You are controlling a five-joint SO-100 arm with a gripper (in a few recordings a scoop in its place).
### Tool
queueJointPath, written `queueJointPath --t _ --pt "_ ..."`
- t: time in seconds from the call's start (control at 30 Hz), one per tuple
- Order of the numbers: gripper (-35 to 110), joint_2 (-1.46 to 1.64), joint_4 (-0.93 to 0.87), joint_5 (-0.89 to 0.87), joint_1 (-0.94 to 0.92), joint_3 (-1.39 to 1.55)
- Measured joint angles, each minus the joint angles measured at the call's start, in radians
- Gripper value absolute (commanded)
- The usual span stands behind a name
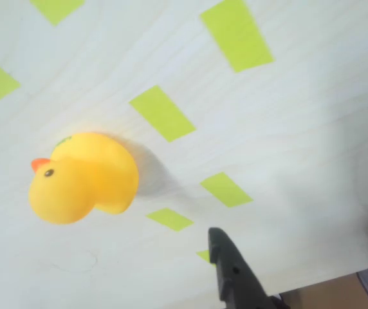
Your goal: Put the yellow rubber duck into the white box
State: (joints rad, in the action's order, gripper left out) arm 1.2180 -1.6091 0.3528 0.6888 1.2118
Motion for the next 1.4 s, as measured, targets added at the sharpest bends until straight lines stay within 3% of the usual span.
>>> queueJointPath --t 0.4,1.4 --pt "56 -0.179 -0.003 -0.049 0.060 -0.156" --pt "56 -0.495 -0.092 -0.034 0.000 -0.503"
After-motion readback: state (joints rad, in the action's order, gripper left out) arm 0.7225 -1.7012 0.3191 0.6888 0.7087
